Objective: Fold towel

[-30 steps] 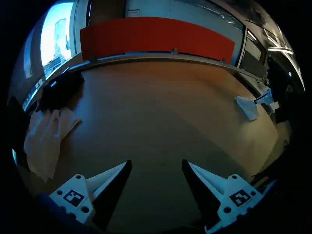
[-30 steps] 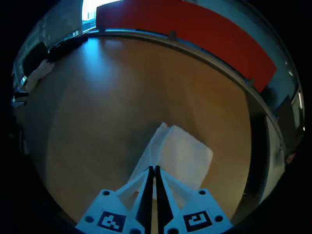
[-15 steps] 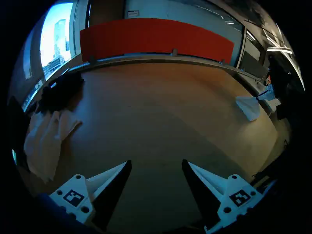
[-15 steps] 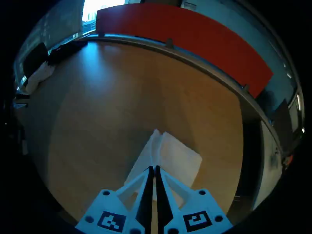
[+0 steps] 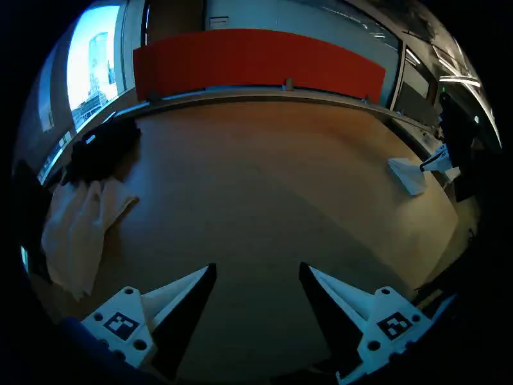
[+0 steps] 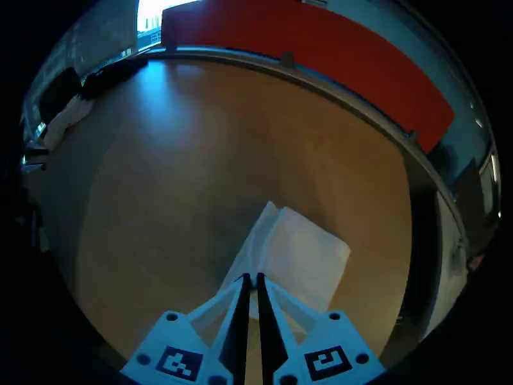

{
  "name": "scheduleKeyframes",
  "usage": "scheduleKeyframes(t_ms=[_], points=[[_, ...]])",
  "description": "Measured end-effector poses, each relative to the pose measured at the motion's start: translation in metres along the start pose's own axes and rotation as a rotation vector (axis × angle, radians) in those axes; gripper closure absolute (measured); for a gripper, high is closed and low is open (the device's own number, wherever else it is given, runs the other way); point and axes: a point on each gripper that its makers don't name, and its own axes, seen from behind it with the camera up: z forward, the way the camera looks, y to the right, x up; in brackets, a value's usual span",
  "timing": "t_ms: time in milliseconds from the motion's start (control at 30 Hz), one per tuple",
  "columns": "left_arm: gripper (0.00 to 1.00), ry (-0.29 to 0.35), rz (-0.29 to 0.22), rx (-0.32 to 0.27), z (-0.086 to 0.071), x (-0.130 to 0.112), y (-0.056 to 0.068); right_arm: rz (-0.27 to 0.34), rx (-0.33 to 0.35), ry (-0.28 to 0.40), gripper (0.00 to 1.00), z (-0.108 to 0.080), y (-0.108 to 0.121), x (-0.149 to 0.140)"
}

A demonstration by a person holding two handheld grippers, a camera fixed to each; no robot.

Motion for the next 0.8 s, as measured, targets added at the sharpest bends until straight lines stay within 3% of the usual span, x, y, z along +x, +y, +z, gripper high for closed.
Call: scheduleKeyframes(t_ms=[33,233,367,800], points=[[0.04,0.0,-0.001,0.0,0.0,0.0,0.0,0.0,0.003,-0.001,0.85,0.0,-0.001,-0.001],[0.05,0.002,-0.004,0.001,0.0,0.0,-0.001,0.002,-0.008,0.002,0.39,-0.002,0.002,-0.001],[0.04,0.004,-0.003,0.0,0.0,0.0,0.0,0.011,-0.021,0.008,0.23,-0.003,0.006,0.0],[0.04,0.01,-0.011,0.001,0.002,0.002,0.001,0.042,-0.04,0.038,0.11,0.002,0.006,0.009]])
